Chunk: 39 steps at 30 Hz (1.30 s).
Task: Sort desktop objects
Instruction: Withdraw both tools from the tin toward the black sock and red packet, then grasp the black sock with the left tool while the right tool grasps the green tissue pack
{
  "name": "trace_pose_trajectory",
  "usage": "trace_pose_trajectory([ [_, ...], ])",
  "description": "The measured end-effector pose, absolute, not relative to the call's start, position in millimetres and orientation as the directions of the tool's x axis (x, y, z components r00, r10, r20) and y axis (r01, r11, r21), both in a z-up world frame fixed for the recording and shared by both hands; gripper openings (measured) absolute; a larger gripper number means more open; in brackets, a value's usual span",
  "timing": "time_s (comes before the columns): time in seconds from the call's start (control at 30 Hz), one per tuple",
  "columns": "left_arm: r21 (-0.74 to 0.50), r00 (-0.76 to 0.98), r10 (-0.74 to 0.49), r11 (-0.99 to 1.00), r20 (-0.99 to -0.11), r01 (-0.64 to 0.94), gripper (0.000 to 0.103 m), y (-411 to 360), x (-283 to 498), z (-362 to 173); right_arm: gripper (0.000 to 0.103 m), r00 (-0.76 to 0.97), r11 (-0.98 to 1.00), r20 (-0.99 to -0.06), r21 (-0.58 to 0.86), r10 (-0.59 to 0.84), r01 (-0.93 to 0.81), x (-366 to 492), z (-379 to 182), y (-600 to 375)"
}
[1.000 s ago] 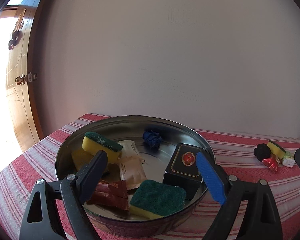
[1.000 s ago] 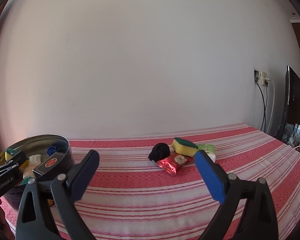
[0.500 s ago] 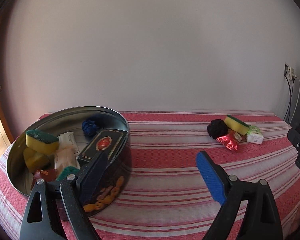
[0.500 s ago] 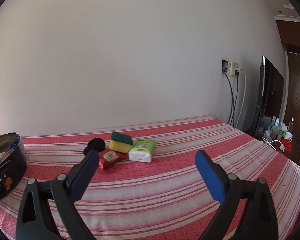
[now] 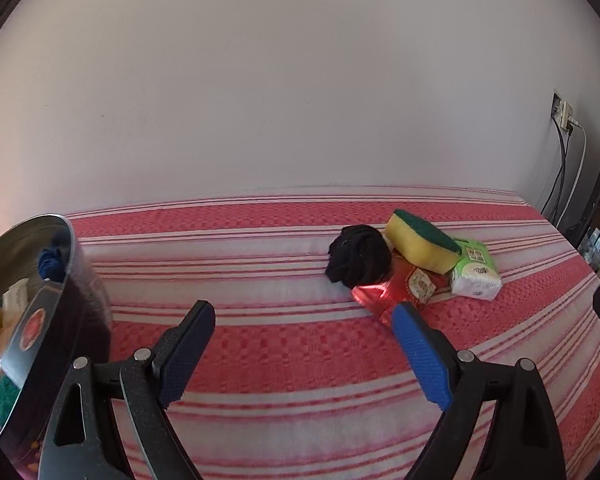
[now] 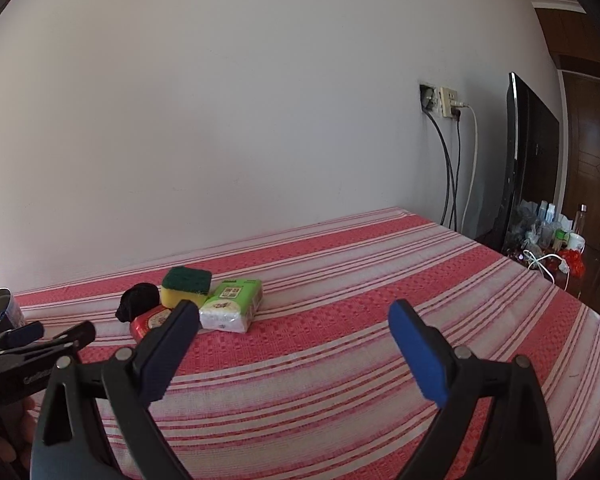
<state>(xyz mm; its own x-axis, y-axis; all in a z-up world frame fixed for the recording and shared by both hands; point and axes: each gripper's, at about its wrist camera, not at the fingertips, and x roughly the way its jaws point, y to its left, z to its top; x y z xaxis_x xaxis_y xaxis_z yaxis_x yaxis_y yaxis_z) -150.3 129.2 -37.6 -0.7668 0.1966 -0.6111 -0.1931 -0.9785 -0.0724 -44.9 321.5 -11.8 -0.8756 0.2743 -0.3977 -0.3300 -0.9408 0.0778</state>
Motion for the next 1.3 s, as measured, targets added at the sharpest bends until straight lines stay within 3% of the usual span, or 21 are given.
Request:
trace_pose_trajectory([
  [0.23, -0.158, -0.677, 0.237, -0.971, -0.697, -0.178, 0.092, 155.4, -218.1, -47.6, 0.096, -0.884, -0.947, -0.406, 0.111, 0.233, -0.301, -46.0, -13.2, 324.6],
  [0.37, -0.134, -0.624, 0.21, -0.977, -0.753, -0.166, 0.092, 171.2, -243.6, -61.5, 0.096, -0.887, -0.952, -0.401, 0.099, 0.228, -0.289, -46.8, -13.1, 320.5],
  [0.5, -0.16, -0.622, 0.201, -0.98, -0.757, -0.121, 0.087, 166.5, -252.3, -66.7, 0.096, -0.888, -0.952, -0.4, 0.104, 0.226, -0.289, -48.0, -13.7, 321.0],
  [0.57, -0.154, -0.624, 0.205, -0.979, -0.754, -0.136, 0.078, 168.3, -249.4, -64.2, 0.096, -0.886, -0.952, -0.408, 0.107, 0.22, -0.286, -49.4, -14.6, 321.1],
  [0.6, -0.156, -0.624, 0.217, -0.976, -0.751, -0.152, 0.065, 169.5, -246.8, -62.6, 0.096, -0.885, -0.952, -0.412, 0.108, 0.218, -0.285, -50.0, -15.2, 321.1],
  [0.67, -0.153, -0.618, 0.238, -0.97, -0.75, -0.188, 0.051, 174.5, -242.6, -60.6, 0.094, -0.883, -0.951, -0.415, 0.111, 0.218, -0.287, -51.2, -15.5, 321.7],
  [0.8, -0.163, -0.627, 0.245, -0.969, -0.74, -0.186, 0.051, 168.2, -225.3, -56.0, 0.093, -0.881, -0.946, -0.422, 0.136, 0.214, -0.294, -51.5, -16.9, 326.9],
  [0.93, -0.138, -0.702, 0.229, -0.973, -0.674, -0.184, 0.051, 148.6, -179.1, -38.5, 0.091, -0.869, -0.936, -0.453, 0.175, 0.198, -0.304, -55.9, -20.4, 336.3],
  [1.13, -0.174, -0.75, 0.247, -0.969, -0.614, -0.176, 0.051, 114.6, -97.0, -21.4, 0.078, -0.785, -0.958, -0.614, 0.167, 0.085, -0.234, -97.6, -35.2, 332.6],
  [1.3, -0.184, -0.77, 0.238, -0.97, -0.592, -0.159, 0.051, 94.5, -84.5, -14.2, 0.077, -0.732, -0.965, -0.681, 0.175, 0.027, -0.198, -147.7, -40.3, 319.3],
])
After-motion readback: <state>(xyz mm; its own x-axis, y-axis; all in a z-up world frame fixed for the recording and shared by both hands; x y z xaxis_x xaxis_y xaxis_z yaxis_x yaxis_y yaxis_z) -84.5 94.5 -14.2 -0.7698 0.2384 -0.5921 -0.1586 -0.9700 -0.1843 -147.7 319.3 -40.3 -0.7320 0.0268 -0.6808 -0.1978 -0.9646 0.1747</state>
